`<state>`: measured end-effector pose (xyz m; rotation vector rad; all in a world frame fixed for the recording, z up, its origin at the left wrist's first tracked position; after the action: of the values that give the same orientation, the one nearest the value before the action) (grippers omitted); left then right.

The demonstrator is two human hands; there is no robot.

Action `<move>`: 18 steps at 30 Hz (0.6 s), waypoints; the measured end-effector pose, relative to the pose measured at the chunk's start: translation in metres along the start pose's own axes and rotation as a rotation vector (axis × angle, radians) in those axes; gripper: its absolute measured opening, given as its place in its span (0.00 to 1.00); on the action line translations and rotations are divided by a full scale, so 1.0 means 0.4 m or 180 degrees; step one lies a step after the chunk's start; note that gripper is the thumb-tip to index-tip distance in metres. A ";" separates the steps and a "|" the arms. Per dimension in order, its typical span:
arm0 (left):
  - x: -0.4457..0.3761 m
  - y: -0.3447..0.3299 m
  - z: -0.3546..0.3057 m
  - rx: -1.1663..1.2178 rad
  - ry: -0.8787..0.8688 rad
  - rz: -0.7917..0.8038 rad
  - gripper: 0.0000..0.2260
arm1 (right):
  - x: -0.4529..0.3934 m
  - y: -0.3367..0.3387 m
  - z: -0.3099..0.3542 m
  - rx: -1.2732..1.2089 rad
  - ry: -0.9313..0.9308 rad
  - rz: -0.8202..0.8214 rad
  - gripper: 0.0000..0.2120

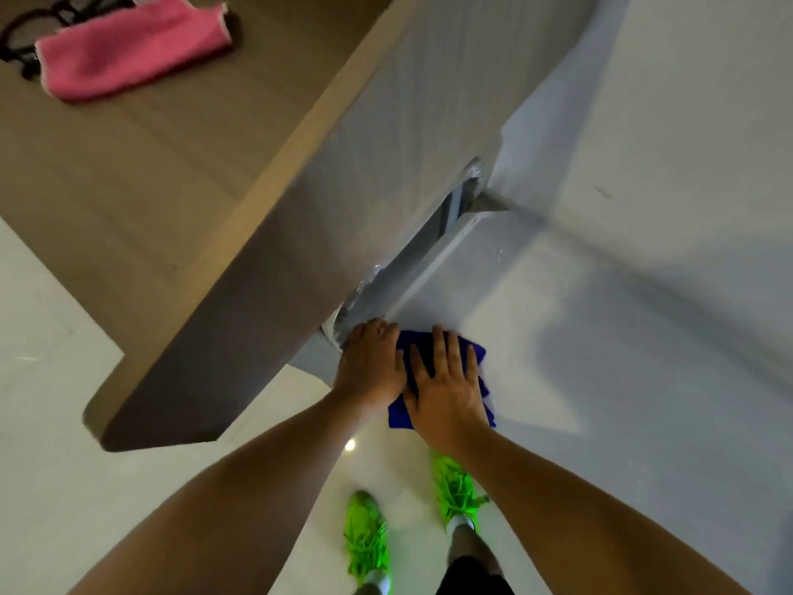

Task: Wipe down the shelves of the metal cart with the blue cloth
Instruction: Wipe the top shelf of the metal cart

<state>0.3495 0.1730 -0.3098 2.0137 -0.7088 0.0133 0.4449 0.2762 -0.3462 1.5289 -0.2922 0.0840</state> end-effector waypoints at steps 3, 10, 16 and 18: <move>-0.034 -0.024 -0.008 0.0041 0.0195 -0.0101 0.19 | -0.011 -0.018 0.009 0.0140 0.0255 -0.0010 0.34; -0.084 -0.032 -0.026 -0.0046 0.0104 -0.0231 0.20 | -0.034 -0.034 -0.026 -0.0243 0.0220 -0.0120 0.40; -0.096 -0.054 -0.009 -0.0037 0.0131 -0.0338 0.22 | -0.106 -0.052 -0.098 -0.0137 0.0320 -0.0277 0.36; -0.094 -0.064 -0.005 -0.0139 0.0109 -0.0357 0.24 | -0.139 -0.048 -0.129 -0.0059 0.0270 -0.0245 0.36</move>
<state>0.3312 0.2019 -0.3400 2.0038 -0.5690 -0.0335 0.4029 0.3333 -0.3791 1.5124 -0.1658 0.0849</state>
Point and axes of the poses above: each hand's wrist, its own x-axis away from the middle knuckle, its own y-axis out of the back of the hand, z = x × y, the point moved 1 cm from there along -x, towards the middle knuckle, and after that the axes turned 11 degrees about x, right-handed, at the moved point
